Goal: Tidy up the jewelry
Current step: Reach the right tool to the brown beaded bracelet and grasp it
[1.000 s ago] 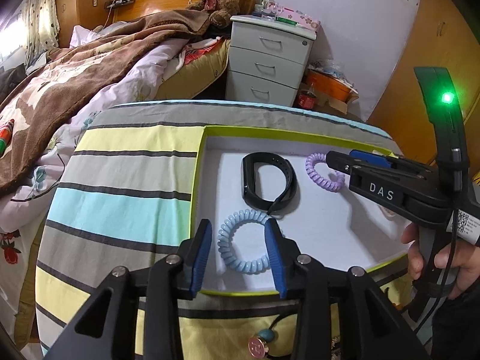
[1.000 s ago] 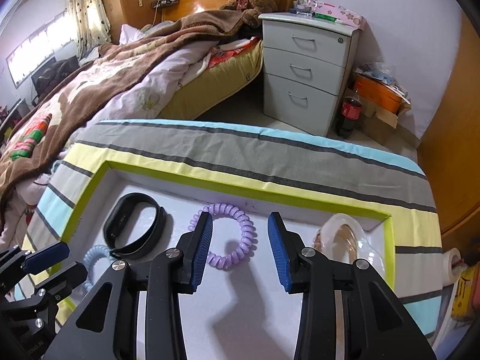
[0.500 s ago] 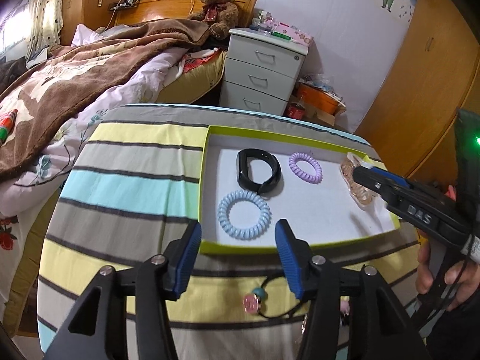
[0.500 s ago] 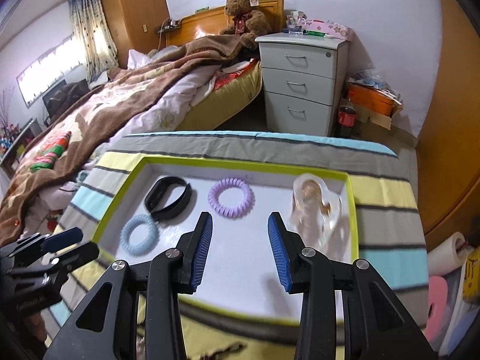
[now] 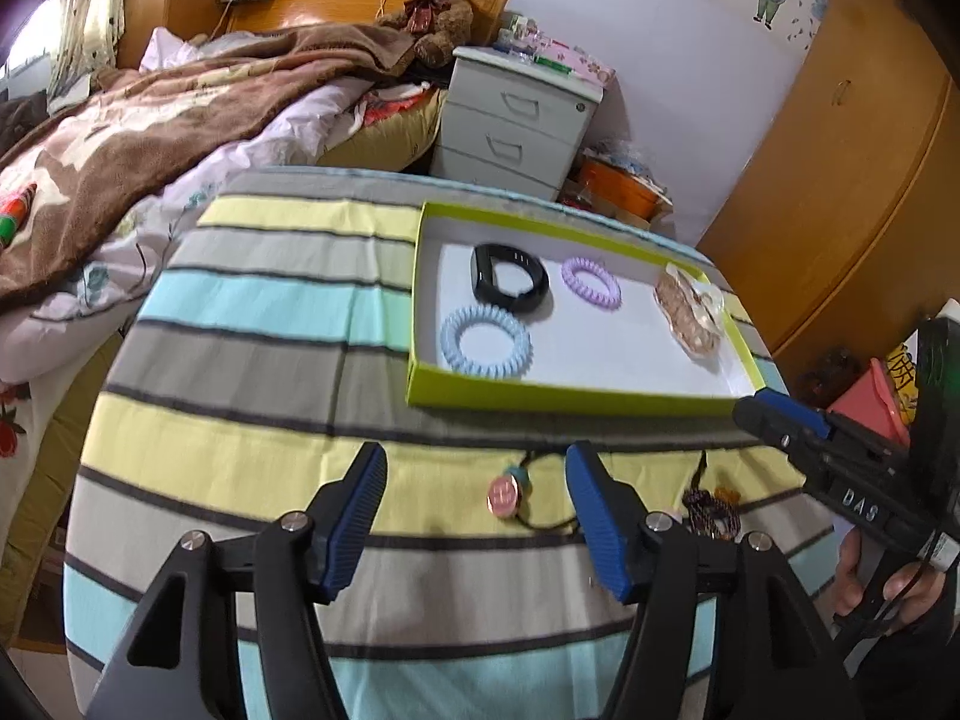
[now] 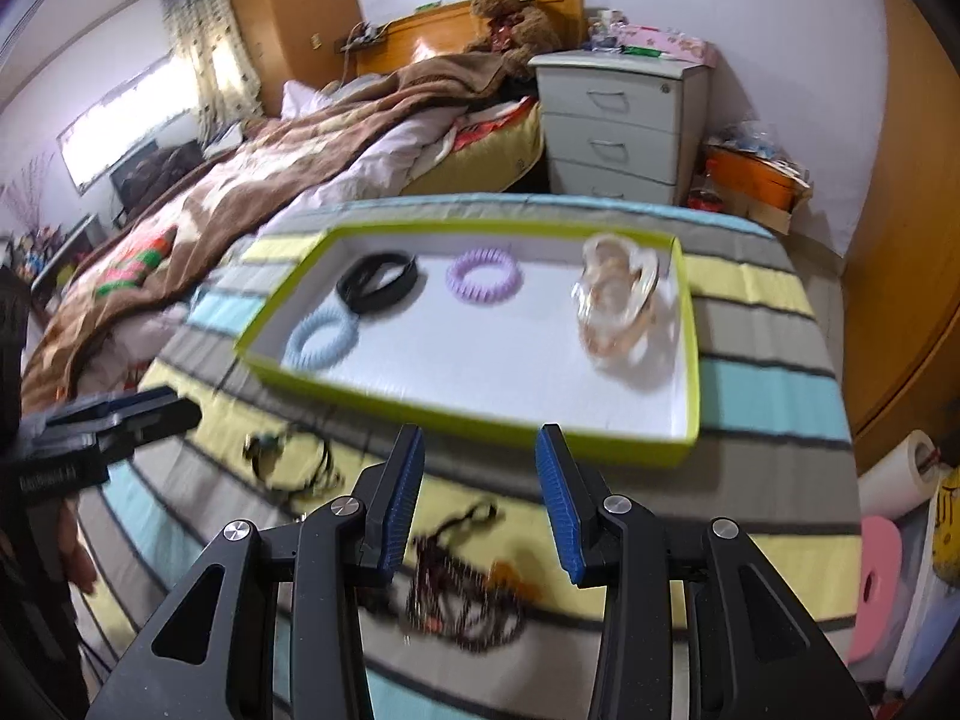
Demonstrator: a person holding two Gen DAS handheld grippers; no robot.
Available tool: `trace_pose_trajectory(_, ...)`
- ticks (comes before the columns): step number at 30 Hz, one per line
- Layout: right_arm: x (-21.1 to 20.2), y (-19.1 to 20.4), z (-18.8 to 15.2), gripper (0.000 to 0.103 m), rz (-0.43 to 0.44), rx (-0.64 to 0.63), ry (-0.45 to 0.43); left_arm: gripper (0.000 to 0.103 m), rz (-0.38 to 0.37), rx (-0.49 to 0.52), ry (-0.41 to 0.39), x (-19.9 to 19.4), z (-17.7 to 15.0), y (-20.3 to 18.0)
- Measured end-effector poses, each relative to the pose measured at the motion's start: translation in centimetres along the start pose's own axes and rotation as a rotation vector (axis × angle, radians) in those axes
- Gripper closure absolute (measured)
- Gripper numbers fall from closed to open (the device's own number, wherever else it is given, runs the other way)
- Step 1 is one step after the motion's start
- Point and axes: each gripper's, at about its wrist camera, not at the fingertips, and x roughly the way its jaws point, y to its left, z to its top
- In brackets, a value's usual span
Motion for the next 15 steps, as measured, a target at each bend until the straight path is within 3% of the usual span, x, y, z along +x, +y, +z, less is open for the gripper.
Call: trace_pose_trajectory(15, 2.2, 1.5, -2.8, 0.063, 0.041, -0.076, 0.101, 0.039, -0.014, 0.014, 0.044, 0.0, -2.2, 0.2)
